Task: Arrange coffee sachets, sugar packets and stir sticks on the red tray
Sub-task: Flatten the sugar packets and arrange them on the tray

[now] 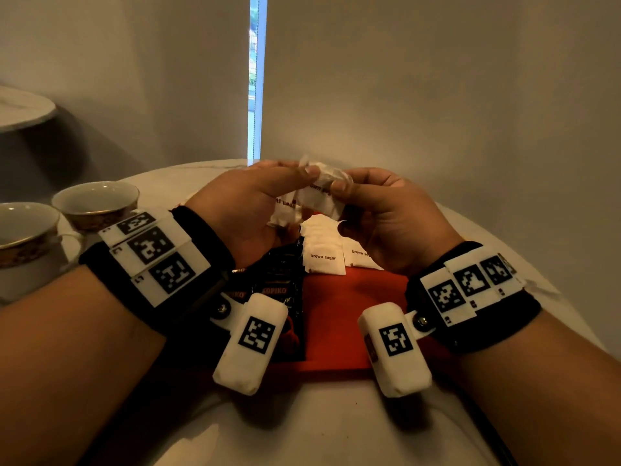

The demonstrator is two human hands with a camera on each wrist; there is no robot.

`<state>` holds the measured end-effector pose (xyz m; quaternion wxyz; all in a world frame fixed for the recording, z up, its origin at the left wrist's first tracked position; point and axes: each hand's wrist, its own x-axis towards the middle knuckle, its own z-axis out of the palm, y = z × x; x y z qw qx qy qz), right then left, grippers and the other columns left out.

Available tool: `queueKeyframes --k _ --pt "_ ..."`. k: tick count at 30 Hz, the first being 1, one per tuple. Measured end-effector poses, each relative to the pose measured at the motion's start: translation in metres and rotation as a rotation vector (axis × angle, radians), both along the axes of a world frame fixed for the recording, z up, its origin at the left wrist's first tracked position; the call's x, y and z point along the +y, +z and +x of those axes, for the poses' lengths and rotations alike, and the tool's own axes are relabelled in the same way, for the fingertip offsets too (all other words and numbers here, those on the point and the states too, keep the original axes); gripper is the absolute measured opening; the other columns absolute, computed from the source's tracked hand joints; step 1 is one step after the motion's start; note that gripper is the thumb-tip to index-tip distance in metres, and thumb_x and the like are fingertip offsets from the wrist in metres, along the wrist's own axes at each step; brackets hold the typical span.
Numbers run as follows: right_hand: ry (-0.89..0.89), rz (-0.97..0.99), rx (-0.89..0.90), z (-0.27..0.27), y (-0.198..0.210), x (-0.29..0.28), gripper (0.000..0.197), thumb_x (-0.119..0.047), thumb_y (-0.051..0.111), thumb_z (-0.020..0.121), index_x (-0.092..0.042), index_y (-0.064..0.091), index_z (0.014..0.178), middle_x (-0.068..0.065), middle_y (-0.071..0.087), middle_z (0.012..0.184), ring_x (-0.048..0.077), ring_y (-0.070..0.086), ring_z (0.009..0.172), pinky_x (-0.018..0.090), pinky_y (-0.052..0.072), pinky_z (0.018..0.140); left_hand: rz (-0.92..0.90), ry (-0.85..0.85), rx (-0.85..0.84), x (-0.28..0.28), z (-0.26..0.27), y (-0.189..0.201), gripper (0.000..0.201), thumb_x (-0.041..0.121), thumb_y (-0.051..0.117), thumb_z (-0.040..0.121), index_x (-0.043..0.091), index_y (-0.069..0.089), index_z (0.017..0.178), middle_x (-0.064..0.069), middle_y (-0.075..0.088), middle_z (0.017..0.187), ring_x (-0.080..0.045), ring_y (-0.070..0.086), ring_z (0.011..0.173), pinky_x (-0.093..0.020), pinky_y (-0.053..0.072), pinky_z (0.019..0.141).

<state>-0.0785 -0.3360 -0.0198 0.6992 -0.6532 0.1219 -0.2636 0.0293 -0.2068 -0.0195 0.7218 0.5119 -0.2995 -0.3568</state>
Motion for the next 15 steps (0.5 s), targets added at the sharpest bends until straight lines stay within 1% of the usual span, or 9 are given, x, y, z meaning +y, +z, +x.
queueKeyframes --k 2,4,6,8,10,13,14,15 --pt "-0.002 0.014 0.005 0.0011 -0.0019 0.0017 0.008 -0.002 0.063 0.090 -0.004 0.069 0.094 0.011 0.068 0.076 0.019 0.056 0.063 0.030 0.035 0.055 0.029 0.036 0.001 -0.0007 0.0008 -0.0016 0.030 0.020 0.062 0.092 0.011 0.059 0.121 -0.006 0.063 0.085 -0.010 0.055 0.053 -0.022 0.041 0.049" --pt "-0.014 0.022 0.008 0.0029 -0.0045 0.0031 0.010 -0.006 0.062 0.092 -0.003 0.069 0.098 0.013 0.069 0.082 0.020 0.056 0.064 0.030 0.035 0.055 0.059 0.054 -0.003 -0.0012 0.0005 -0.0039 0.026 0.021 0.063 0.091 0.015 0.062 0.117 -0.005 0.064 0.089 -0.011 0.055 0.056 -0.023 0.040 0.053" --pt "-0.025 0.019 0.014 0.0030 -0.0055 0.0025 0.010 -0.009 0.061 0.094 -0.004 0.069 0.098 0.013 0.069 0.084 0.019 0.059 0.065 0.029 0.036 0.055 0.080 0.052 0.007 -0.0018 0.0003 -0.0054 0.029 0.023 0.063 0.090 0.015 0.063 0.118 -0.006 0.064 0.090 -0.010 0.053 0.054 -0.022 0.039 0.052" --pt "-0.028 0.020 0.011 0.0025 -0.0047 0.0000 0.012 -0.011 0.059 0.096 -0.006 0.069 0.097 0.009 0.070 0.080 0.017 0.061 0.065 0.029 0.038 0.056 0.078 0.056 0.027 -0.0024 0.0009 -0.0049 0.026 0.025 0.061 0.091 0.016 0.062 0.115 -0.006 0.062 0.088 -0.011 0.053 0.051 -0.021 0.038 0.048" --pt "-0.043 0.022 0.012 0.0019 -0.0041 -0.0031 0.013 -0.012 0.058 0.097 -0.007 0.070 0.095 0.008 0.070 0.079 0.019 0.062 0.068 0.029 0.039 0.057 0.083 0.068 0.043 -0.0042 0.0016 -0.0051 0.023 0.027 0.060 0.093 0.016 0.060 0.113 -0.007 0.061 0.087 -0.012 0.053 0.049 -0.019 0.038 0.045" --pt "-0.050 0.005 -0.001 0.0027 -0.0056 -0.0044 0.008 -0.009 0.062 0.094 -0.006 0.069 0.092 0.015 0.068 0.085 0.028 0.057 0.073 0.030 0.040 0.056 0.066 0.095 0.040 -0.0056 0.0002 -0.0062 0.026 0.023 0.060 0.094 0.014 0.061 0.118 -0.010 0.062 0.092 -0.014 0.057 0.053 -0.018 0.040 0.043" --pt "-0.046 -0.010 -0.006 0.0032 -0.0058 -0.0050 0.006 -0.007 0.063 0.093 -0.005 0.069 0.091 0.016 0.067 0.084 0.028 0.056 0.071 0.030 0.040 0.054 0.060 0.100 0.029 -0.0061 0.0006 -0.0063 0.024 0.021 0.059 0.094 0.014 0.062 0.117 -0.010 0.062 0.093 -0.015 0.058 0.055 -0.019 0.040 0.042" --pt "-0.042 -0.023 -0.006 0.0029 -0.0060 -0.0055 0.005 -0.005 0.064 0.092 -0.005 0.068 0.089 0.015 0.068 0.081 0.026 0.057 0.067 0.030 0.040 0.053 0.055 0.104 0.019 -0.0060 0.0006 -0.0064 0.019 0.020 0.059 0.094 0.014 0.063 0.112 -0.010 0.063 0.092 -0.015 0.059 0.057 -0.019 0.041 0.042"
